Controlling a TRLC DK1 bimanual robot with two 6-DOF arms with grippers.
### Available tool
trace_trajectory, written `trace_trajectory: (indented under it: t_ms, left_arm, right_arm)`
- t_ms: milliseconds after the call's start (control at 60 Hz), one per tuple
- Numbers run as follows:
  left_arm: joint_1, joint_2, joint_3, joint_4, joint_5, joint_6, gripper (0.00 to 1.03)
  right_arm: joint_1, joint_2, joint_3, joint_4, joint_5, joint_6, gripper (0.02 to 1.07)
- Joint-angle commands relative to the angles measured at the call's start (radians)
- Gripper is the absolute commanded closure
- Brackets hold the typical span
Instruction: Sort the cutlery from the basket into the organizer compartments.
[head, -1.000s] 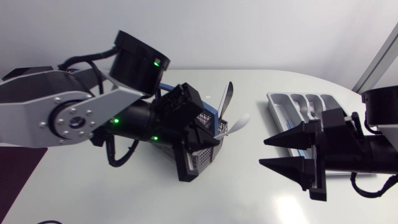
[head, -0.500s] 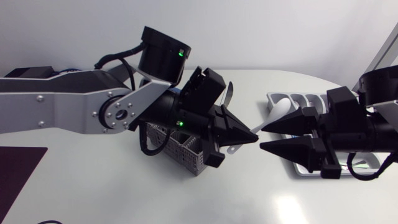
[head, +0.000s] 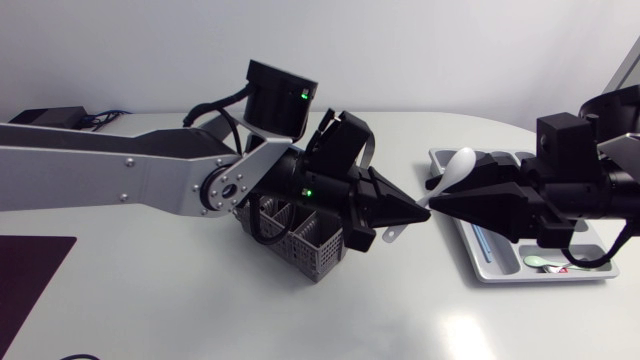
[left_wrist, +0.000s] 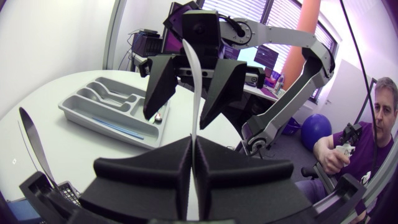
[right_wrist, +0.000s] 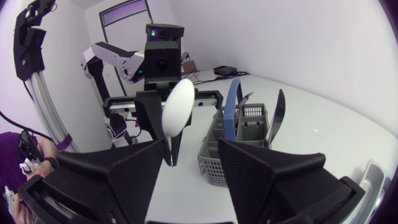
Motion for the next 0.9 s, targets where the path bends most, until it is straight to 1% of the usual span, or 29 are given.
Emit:
trace_trajectory:
  t_ms: [0, 133, 217, 267, 367, 400, 433, 600, 650, 700, 733, 767, 783, 833, 867, 883]
  left_arm:
    - [0.006, 0.033, 0.037, 0.035, 0.017, -0.051, 1.0]
    - [0.004, 0.05, 0.045, 0.053, 0.025, -0.066, 1.0]
    - [0.003, 0.058, 0.045, 0.056, 0.027, -0.068, 1.0]
    - [0.004, 0.06, 0.046, 0.056, 0.027, -0.068, 1.0]
    - [0.003, 0.06, 0.046, 0.059, 0.027, -0.075, 1.0]
    - [0.003, 0.06, 0.045, 0.068, 0.027, -0.083, 1.0]
    - [0.004, 0.06, 0.045, 0.075, 0.027, -0.089, 1.0]
    - [0.004, 0.06, 0.045, 0.104, 0.028, -0.114, 0.99]
    - [0.009, 0.06, 0.046, 0.104, 0.027, -0.118, 0.95]
    - [0.015, 0.058, 0.045, 0.105, 0.027, -0.117, 0.87]
    - [0.018, 0.053, 0.043, 0.105, 0.027, -0.117, 0.79]
    - [0.023, 0.047, 0.042, 0.105, 0.027, -0.117, 0.62]
    - [0.026, 0.041, 0.039, 0.104, 0.027, -0.117, 0.51]
    - [0.036, 0.024, 0.034, 0.101, 0.025, -0.117, 0.28]
    - [0.044, 0.009, 0.029, 0.098, 0.025, -0.117, 0.17]
    - [0.047, 0.003, 0.028, 0.096, 0.024, -0.117, 0.13]
  right_arm:
    - [0.017, 0.03, 0.027, -0.012, -0.016, 0.02, 0.62]
    - [0.023, 0.04, 0.037, -0.013, -0.016, 0.019, 0.63]
    - [0.024, 0.04, 0.042, -0.016, -0.017, 0.019, 0.72]
    - [0.031, 0.04, 0.045, -0.016, -0.017, 0.02, 0.83]
    - [0.043, 0.044, 0.048, -0.021, -0.024, 0.023, 0.91]
    - [0.055, 0.047, 0.051, -0.028, -0.022, 0.022, 0.98]
    - [0.061, 0.05, 0.051, -0.035, -0.022, 0.022, 1.02]
    - [0.061, 0.032, 0.054, -0.061, -0.016, 0.017, 1.02]
    - [0.052, 0.03, 0.056, -0.061, -0.013, 0.017, 1.02]
    - [0.043, 0.032, 0.056, -0.062, -0.011, 0.017, 1.02]
    - [0.038, 0.033, 0.056, -0.062, -0.01, 0.017, 1.02]
    - [0.029, 0.035, 0.056, -0.064, -0.007, 0.014, 1.02]
    - [0.024, 0.035, 0.056, -0.065, -0.004, 0.013, 1.02]
    - [0.006, 0.038, 0.059, -0.065, 0.004, 0.01, 1.02]
    - [-0.008, 0.044, 0.06, -0.067, 0.006, 0.006, 1.02]
    - [-0.014, 0.049, 0.062, -0.068, 0.009, 0.003, 1.02]
